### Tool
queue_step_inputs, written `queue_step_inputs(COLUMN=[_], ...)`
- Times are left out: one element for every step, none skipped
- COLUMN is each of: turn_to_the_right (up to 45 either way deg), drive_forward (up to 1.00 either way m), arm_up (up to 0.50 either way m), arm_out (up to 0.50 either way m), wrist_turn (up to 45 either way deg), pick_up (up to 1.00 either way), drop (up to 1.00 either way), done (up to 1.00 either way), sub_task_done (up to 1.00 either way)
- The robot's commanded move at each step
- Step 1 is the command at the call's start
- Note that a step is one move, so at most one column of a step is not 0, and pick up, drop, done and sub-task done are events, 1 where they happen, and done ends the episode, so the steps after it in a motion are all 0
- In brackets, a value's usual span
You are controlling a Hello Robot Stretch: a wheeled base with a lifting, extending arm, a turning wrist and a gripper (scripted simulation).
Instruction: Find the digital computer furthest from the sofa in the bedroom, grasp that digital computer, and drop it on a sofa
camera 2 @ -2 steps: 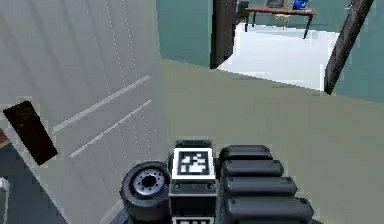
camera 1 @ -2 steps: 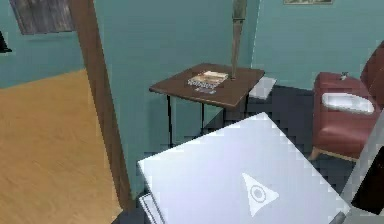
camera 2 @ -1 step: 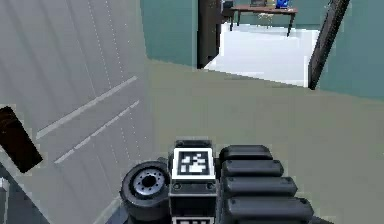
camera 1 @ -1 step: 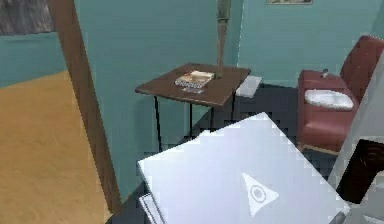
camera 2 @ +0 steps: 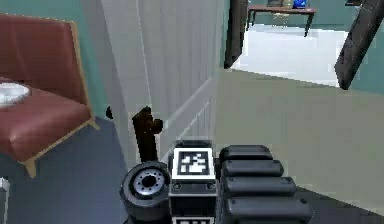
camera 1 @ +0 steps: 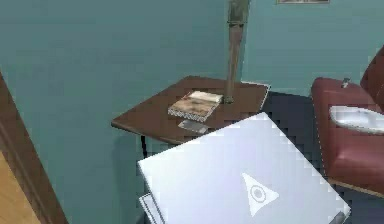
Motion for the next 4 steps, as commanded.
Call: queue_step_inputs(turn_to_the_right=[39.0,0.0,-9.0,0.0], drive_forward=[0.00,0.60,0.00,1.00], arm_up=[0.00,0.00,0.00,0.00], arm_out=[0.00,0.00,0.00,0.00], wrist_turn=[0.0,0.0,0.0,0.0], pick_up=[0.00,0.00,0.00,0.00], drop=[0.00,0.00,0.00,0.00], done=[0.00,0.00,0.00,0.00], sub_task_done=[0.00,0.00,0.00,0.00])
